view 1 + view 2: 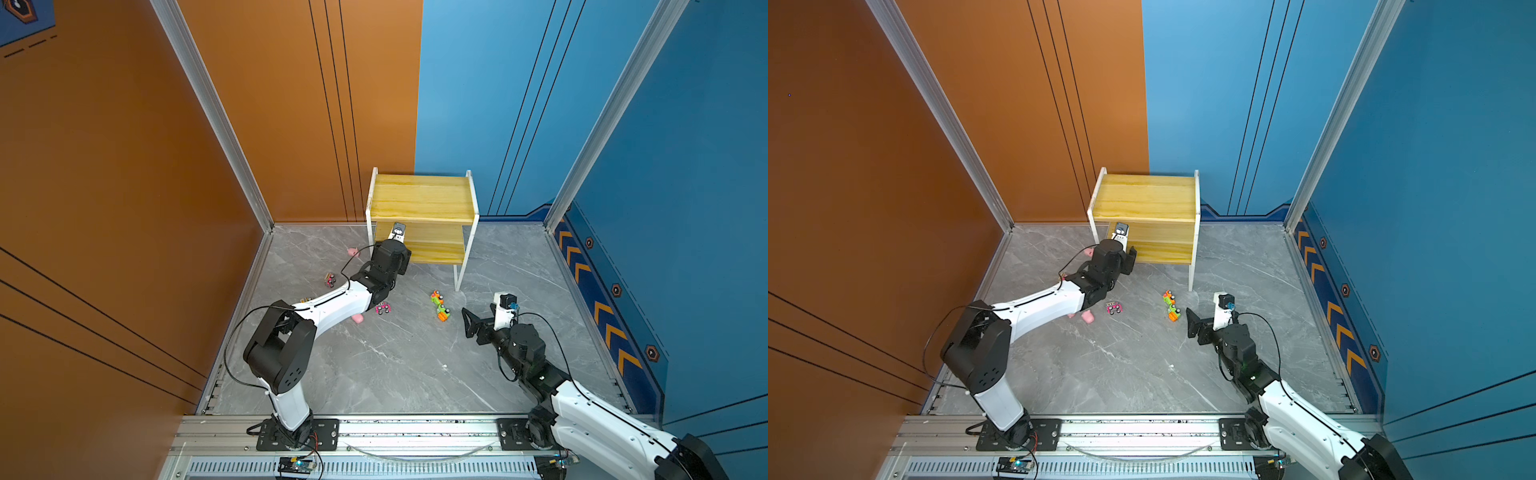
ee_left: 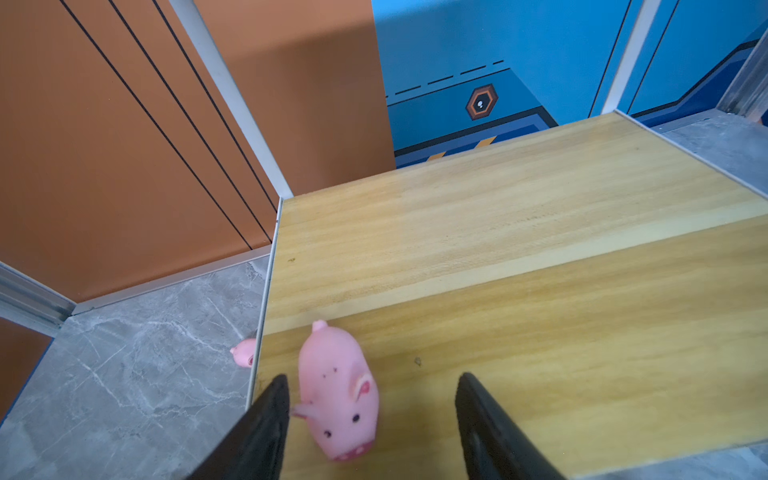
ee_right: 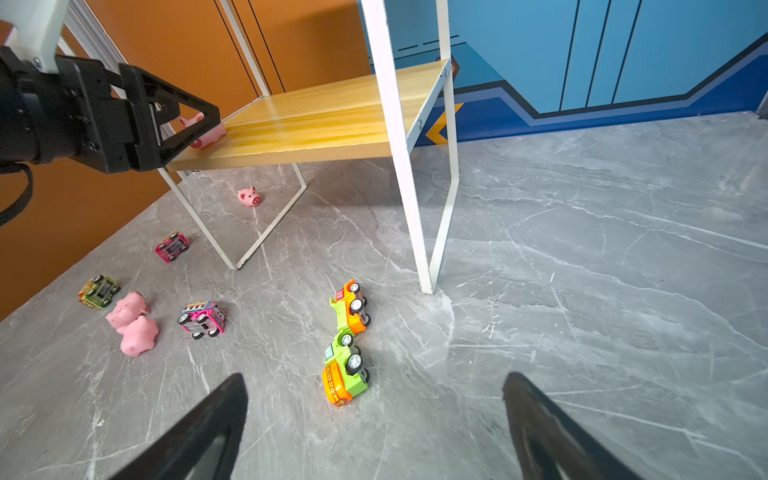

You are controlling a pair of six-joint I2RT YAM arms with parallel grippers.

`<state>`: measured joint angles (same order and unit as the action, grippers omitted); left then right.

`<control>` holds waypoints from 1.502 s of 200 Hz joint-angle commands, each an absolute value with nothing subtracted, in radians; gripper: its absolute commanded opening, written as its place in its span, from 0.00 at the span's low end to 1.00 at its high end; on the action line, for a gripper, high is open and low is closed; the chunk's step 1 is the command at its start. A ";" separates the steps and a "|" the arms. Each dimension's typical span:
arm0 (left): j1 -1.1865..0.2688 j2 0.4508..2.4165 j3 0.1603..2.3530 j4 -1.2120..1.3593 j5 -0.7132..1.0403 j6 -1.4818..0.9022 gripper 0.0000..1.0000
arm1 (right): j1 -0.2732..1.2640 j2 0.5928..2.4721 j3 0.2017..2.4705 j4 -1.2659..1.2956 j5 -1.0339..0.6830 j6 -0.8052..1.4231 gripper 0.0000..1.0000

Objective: Place and organize the plastic toys onto the shelf
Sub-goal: 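Open the left gripper to release the pig on the lower shelf, then withdraw the left gripper from the shelf while the right arm reaches toward the pigs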

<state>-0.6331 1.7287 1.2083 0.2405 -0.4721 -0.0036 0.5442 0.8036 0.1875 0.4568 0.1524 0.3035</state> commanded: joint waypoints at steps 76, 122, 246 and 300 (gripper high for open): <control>-0.671 1.481 1.013 0.276 -0.424 0.008 0.68 | 0.546 0.812 0.187 0.478 0.136 0.284 0.96; -0.656 1.290 0.865 0.198 -0.425 -0.088 0.68 | 0.549 0.832 0.191 0.490 0.133 0.281 0.96; -0.321 1.212 0.832 -0.459 -0.190 -0.517 0.61 | 0.864 1.228 0.364 0.571 0.130 0.076 0.95; -0.200 1.268 0.865 -0.449 0.007 -0.528 0.61 | 1.020 1.674 0.730 0.559 0.100 0.039 0.93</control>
<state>-0.2310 1.2476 0.8268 -0.4255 -0.1246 -0.5041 0.9977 1.5398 0.5858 0.5552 0.1333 0.0780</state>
